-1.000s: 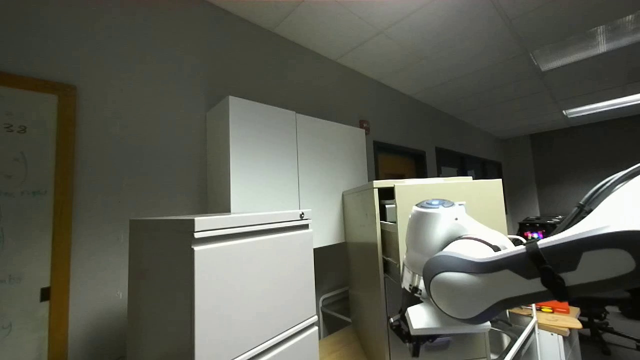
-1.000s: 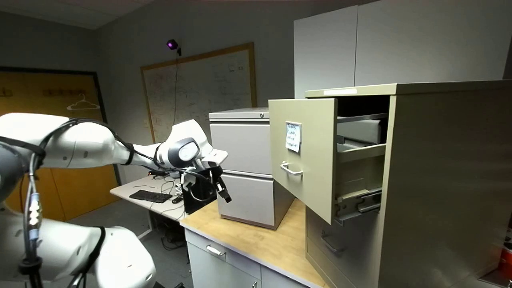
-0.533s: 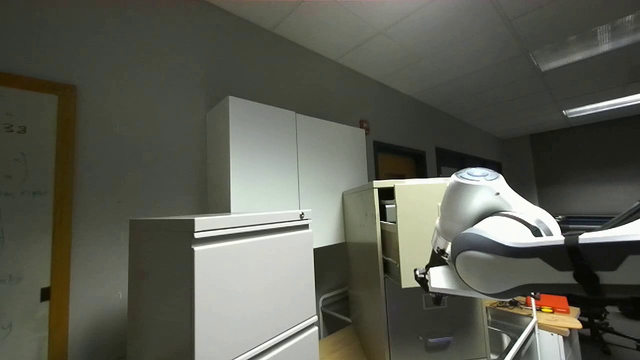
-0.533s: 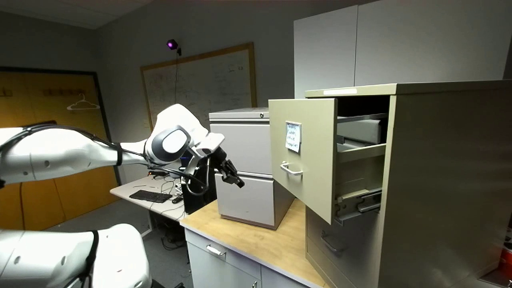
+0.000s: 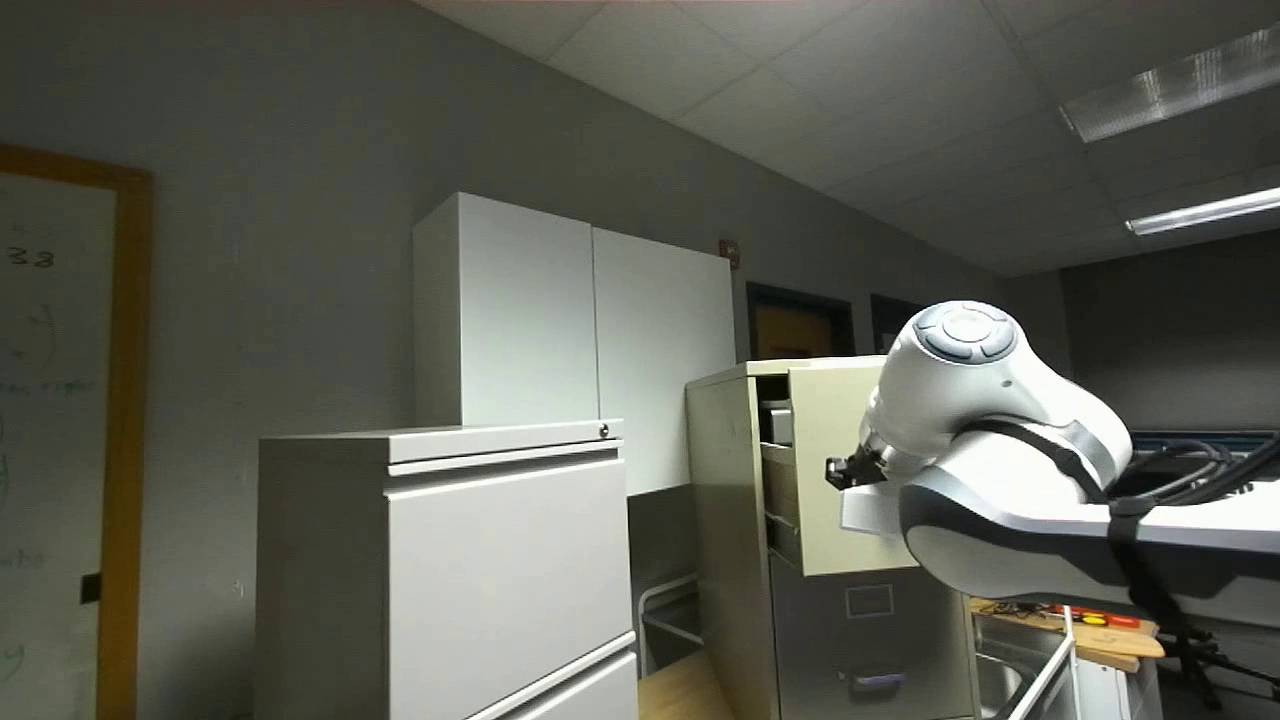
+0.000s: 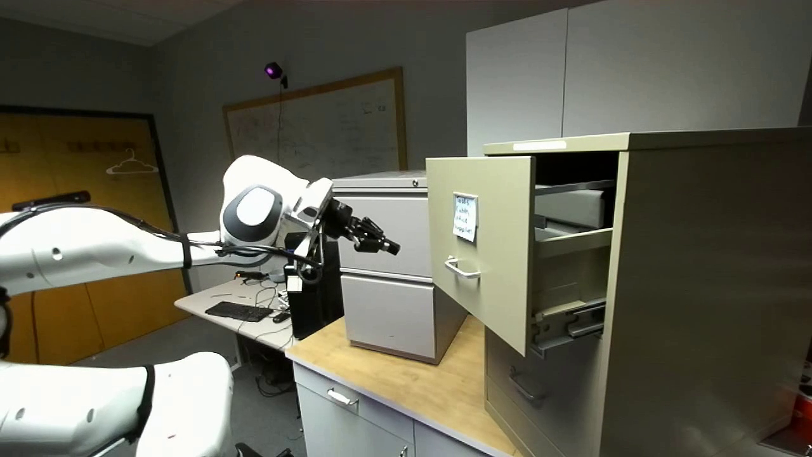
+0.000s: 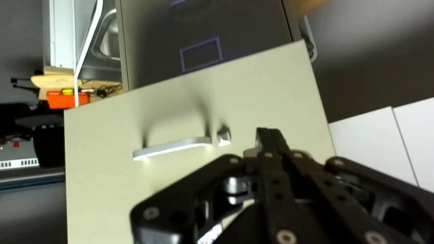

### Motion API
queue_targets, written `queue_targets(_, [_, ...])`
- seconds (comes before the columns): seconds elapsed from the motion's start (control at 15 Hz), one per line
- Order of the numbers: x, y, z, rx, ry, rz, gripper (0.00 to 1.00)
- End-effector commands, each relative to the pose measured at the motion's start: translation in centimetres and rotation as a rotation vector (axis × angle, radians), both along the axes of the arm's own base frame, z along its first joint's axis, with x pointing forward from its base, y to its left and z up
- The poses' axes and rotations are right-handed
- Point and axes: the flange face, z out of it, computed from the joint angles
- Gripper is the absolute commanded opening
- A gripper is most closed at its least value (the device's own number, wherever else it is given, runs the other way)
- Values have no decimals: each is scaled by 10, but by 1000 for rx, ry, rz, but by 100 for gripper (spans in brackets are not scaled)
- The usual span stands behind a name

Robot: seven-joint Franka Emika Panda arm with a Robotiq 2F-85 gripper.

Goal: Close the top drawer of the filing cabinet

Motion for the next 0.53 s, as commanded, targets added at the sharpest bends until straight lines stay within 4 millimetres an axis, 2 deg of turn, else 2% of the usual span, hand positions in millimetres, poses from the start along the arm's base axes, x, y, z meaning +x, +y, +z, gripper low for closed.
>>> queue_targets(0.0, [15,5,25,-140,-67,-71,0])
queue_targets(0.27, [32,-2,40,-250,-93,-129,0])
queue_targets(0.47, [52,-11,43,-303,-86,-140,0])
